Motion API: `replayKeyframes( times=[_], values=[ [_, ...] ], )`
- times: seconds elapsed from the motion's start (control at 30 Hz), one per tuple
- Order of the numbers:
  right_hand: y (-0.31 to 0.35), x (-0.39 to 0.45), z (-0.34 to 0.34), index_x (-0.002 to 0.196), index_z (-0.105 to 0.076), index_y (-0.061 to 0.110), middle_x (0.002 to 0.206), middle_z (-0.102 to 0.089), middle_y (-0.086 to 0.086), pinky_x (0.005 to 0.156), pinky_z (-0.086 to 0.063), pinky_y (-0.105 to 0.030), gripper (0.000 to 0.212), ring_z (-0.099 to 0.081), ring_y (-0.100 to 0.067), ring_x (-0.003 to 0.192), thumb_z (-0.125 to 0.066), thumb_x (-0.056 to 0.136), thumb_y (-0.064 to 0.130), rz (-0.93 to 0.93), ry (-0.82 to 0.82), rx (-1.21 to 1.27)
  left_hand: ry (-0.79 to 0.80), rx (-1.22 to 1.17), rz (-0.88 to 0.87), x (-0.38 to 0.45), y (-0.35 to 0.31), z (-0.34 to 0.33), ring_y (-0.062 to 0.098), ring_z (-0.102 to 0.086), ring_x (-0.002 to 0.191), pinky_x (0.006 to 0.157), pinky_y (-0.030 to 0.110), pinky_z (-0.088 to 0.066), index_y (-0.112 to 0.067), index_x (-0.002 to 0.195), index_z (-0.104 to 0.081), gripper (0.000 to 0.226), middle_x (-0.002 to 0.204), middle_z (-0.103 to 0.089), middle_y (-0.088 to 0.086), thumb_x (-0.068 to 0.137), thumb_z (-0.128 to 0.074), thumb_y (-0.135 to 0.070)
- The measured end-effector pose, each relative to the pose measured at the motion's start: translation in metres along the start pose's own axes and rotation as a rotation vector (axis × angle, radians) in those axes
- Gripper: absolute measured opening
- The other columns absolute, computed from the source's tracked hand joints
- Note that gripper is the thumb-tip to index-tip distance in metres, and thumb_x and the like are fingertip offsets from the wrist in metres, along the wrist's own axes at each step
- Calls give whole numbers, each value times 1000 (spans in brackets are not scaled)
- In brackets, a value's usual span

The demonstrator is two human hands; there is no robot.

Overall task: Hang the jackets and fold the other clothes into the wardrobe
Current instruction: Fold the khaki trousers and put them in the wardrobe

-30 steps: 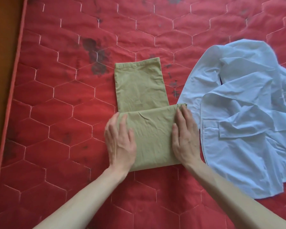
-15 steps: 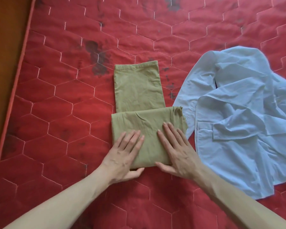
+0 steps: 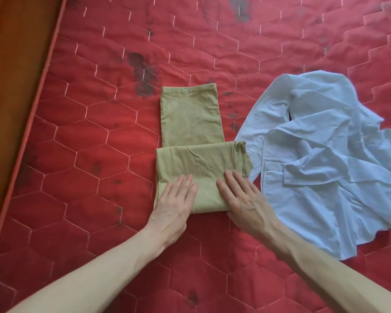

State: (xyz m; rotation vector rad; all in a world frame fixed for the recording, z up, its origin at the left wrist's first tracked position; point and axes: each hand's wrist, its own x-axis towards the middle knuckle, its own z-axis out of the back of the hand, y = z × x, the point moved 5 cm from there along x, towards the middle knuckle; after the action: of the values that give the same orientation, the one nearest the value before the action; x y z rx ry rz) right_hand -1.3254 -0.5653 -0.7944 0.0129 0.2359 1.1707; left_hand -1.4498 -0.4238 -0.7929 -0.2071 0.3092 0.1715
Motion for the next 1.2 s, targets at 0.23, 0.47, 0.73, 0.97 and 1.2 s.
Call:
replayKeyframes(
  times=[0.23, 0.47, 0.73, 0.97, 1.2],
  values=[
    [-18, -40, 55, 126, -63, 26, 121, -67, 10, 89, -51, -33, 48, -68, -18, 99, -62, 78, 30, 75, -28, 245, -80, -529, -168, -51, 26, 48, 5, -70, 100, 85, 21, -57, -22, 134, -65, 62, 119, -73, -14, 73, -71, -13],
    [-39, -32, 85, 131, -57, 41, 113, -70, 20, 82, -49, -15, 53, -67, -2, 105, -80, 84, 52, -186, -152, 772, -236, -968, 298, -64, 66, 60, 9, -70, 75, 61, 16, -52, -33, 110, -66, 37, 88, -72, -12, 75, -77, -40],
    [-46, 58, 36, 133, -49, 27, 112, -65, 19, 96, -51, -25, 58, -64, -1, 107, -84, 88, 37, -520, -319, 1103, -542, -1124, 590, 0, 95, 51, -5, -67, 82, 69, 8, -48, -28, 107, -57, 33, 92, -72, -19, 88, -83, -35],
    [-53, 96, -5, 158, -32, 10, 151, -48, -9, 119, -35, -44, 92, -45, -27, 140, -75, 89, 52, -624, -129, 803, -284, -1027, 911, 45, 117, -5, 22, -51, 132, 113, 46, -42, -7, 136, -45, 71, 136, -53, 11, 88, -78, -48],
    [-58, 86, -17, 131, -53, 17, 119, -67, -3, 95, -52, -46, 79, -64, -26, 112, -80, 76, 67, -826, -17, 853, -251, -976, 1105, 35, 109, -8, 31, -65, 118, 100, 46, -54, -10, 122, -64, 79, 121, -70, 7, 77, -72, -75]
  ],
)
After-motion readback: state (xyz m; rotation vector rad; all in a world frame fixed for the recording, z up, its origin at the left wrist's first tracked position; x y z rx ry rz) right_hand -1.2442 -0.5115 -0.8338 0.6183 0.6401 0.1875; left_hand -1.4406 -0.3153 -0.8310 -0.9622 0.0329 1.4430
